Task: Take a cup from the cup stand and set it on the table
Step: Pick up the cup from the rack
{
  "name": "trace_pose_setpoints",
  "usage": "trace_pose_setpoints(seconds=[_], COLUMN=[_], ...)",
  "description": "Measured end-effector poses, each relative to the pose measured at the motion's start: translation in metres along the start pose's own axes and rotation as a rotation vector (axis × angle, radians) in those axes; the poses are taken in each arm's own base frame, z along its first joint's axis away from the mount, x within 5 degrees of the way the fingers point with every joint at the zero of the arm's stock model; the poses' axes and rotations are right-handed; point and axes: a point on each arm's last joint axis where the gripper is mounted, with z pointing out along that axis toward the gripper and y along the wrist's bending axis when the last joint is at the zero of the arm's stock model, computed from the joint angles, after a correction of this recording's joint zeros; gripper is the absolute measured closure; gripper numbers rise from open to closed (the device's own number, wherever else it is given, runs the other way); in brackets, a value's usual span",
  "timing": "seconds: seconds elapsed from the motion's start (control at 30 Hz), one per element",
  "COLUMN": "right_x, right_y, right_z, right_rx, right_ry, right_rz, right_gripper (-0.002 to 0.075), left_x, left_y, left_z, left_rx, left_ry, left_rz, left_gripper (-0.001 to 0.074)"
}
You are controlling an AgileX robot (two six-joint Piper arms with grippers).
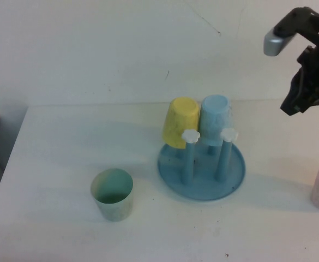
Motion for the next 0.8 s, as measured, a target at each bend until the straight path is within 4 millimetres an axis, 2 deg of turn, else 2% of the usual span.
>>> trace_pose_setpoints(seconds=[0.07, 0.13, 0.27, 0.3, 0.37, 0.43, 0.57, 0.8], right_x=[-0.010, -0.019, -0.034, -0.039, -0.045, -0.052, -0.065, -0.076], right_y=[-0.002, -0.003, -0.003, -0.002, -0.002, -0.001, -0.005, -0.016], right_z=[0.006, 0.012, 0.027, 0.032, 0.037, 0.046, 0.061, 0.082], right_rx=[-0.008, -0.027, -0.067, -0.073, -0.079, -0.087, -0.070, -0.050], right_ry=[-0.011, -0.028, -0.051, -0.054, -0.058, -0.062, -0.094, -0.116], right_rz=[-0.033, -0.062, -0.115, -0.135, -0.166, -0.199, -0.216, -0.214], right_gripper=[0.0695, 0.0635, 0.0434, 0.0352, 0.0244, 0.0169, 0.0125, 0.0116], left_x=[0.000, 0.000, 0.000, 0.000, 0.000, 0.000, 0.000, 0.000], left_y=[0.000, 0.000, 0.000, 0.000, 0.000, 0.000, 0.000, 0.000], left_z=[0.000, 0.000, 0.000, 0.000, 0.000, 0.000, 0.000, 0.000], left_rx=[0.000, 0.000, 0.000, 0.000, 0.000, 0.000, 0.000, 0.000], left_ry=[0.000, 0.000, 0.000, 0.000, 0.000, 0.000, 0.000, 0.000], left_rz=[0.000, 0.000, 0.000, 0.000, 0.000, 0.002, 0.002, 0.002], left_gripper=[0.0738, 0.0738, 0.0738, 0.0738, 0.0738, 0.0738, 0.0738, 0.0738])
